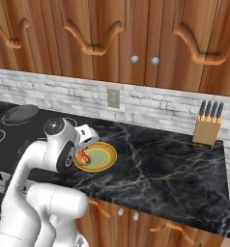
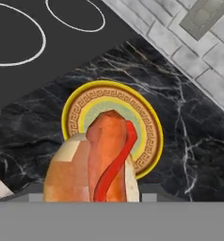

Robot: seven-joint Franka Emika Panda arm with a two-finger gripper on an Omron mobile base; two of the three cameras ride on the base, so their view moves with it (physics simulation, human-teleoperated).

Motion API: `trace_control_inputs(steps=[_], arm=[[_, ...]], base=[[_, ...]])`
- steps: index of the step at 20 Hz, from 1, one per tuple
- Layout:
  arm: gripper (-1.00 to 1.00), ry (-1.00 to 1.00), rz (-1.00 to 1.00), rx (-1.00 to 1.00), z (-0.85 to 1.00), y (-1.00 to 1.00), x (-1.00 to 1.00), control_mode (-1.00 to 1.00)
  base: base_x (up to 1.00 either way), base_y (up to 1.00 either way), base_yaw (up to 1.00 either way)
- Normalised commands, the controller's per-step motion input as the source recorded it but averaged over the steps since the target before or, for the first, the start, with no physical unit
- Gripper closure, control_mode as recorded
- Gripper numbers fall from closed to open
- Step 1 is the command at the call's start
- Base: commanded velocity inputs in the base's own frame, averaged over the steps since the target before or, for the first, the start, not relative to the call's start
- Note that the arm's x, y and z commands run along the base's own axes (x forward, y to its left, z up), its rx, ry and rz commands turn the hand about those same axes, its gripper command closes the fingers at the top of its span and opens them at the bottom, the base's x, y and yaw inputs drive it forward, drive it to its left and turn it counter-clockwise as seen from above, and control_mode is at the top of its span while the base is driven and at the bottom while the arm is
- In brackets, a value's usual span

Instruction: Place the cold items (avocado and tangerine) from the fridge in one tupperware on the dining counter. Place the warm items (kebab skewer and hot dog) in the stove area in another tupperware.

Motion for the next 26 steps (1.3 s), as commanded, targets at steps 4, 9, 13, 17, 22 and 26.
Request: trace_control_inputs(steps=[4, 9, 13, 17, 22, 26], arm=[[1.0, 0.0, 0.0, 0.0, 0.75, 0.17, -0.61, -1.0], [1.0, 0.0, 0.1, -0.05, 0.67, 0.18, -0.52, -1.0], [1.0, 0.0, 0.06, -0.05, 0.12, 0.07, -0.14, 1.0], [1.0, 0.0, 0.0, 0.0, 0.0, 0.0, 0.0, 1.0], [1.0, 0.0, 0.0, 0.0, 0.0, 0.0, 0.0, 1.0], [1.0, 0.0, 0.0, 0.0, 0.0, 0.0, 0.0, 1.0]], base=[[0.0, 0.0, 0.0], [0.0, 0.0, 0.0], [-0.55, 0.2, 0.28], [-0.74, 0.07, 0.78], [-0.5, 0.01, 1.0], [-0.43, 0.22, 0.98]])
